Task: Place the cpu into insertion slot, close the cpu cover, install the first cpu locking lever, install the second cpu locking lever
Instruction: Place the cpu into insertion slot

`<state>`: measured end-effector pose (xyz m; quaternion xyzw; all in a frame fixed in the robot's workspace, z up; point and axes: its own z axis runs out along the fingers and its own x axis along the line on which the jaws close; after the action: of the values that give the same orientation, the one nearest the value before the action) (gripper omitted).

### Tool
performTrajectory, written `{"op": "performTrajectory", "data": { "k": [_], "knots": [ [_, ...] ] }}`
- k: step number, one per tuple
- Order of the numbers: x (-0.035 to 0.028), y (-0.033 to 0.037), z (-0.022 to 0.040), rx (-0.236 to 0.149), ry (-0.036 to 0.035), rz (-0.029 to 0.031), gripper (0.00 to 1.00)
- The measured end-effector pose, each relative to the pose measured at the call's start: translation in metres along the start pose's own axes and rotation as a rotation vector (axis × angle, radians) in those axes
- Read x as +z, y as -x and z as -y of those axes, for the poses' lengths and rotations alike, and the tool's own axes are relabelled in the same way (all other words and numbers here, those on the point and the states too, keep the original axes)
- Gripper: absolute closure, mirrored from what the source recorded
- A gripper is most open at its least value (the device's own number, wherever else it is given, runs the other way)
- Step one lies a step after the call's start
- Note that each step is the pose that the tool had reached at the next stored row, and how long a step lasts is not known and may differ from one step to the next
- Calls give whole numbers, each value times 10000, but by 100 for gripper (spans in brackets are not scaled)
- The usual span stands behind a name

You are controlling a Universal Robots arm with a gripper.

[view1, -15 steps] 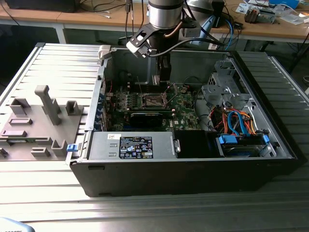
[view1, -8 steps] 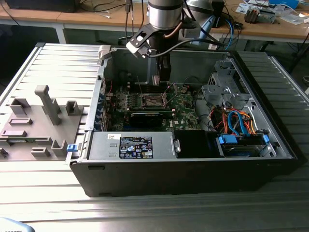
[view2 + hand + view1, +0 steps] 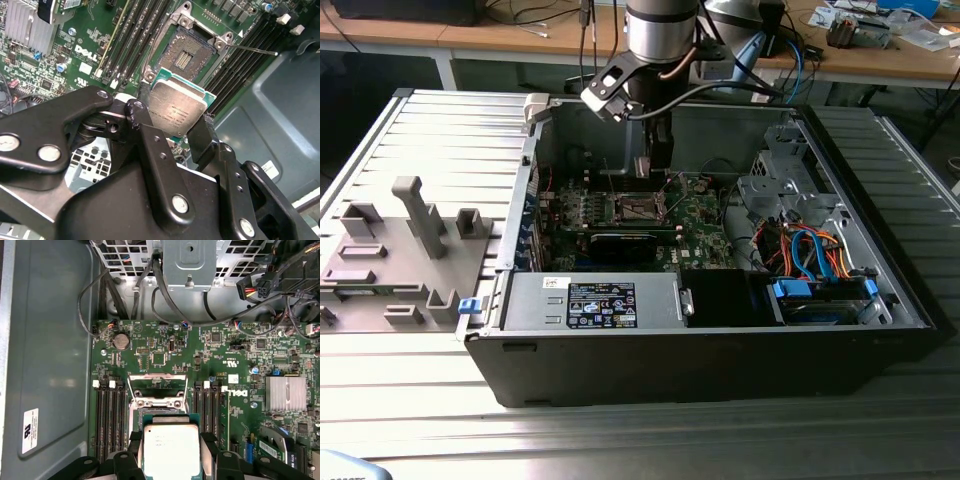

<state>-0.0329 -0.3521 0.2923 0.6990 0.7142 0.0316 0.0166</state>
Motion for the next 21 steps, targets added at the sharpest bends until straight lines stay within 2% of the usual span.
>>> {"op": "performTrajectory", "data": {
  "k": [21],
  "knots": [
    [34, 0, 14, 0, 0, 0, 45]
  ]
}}
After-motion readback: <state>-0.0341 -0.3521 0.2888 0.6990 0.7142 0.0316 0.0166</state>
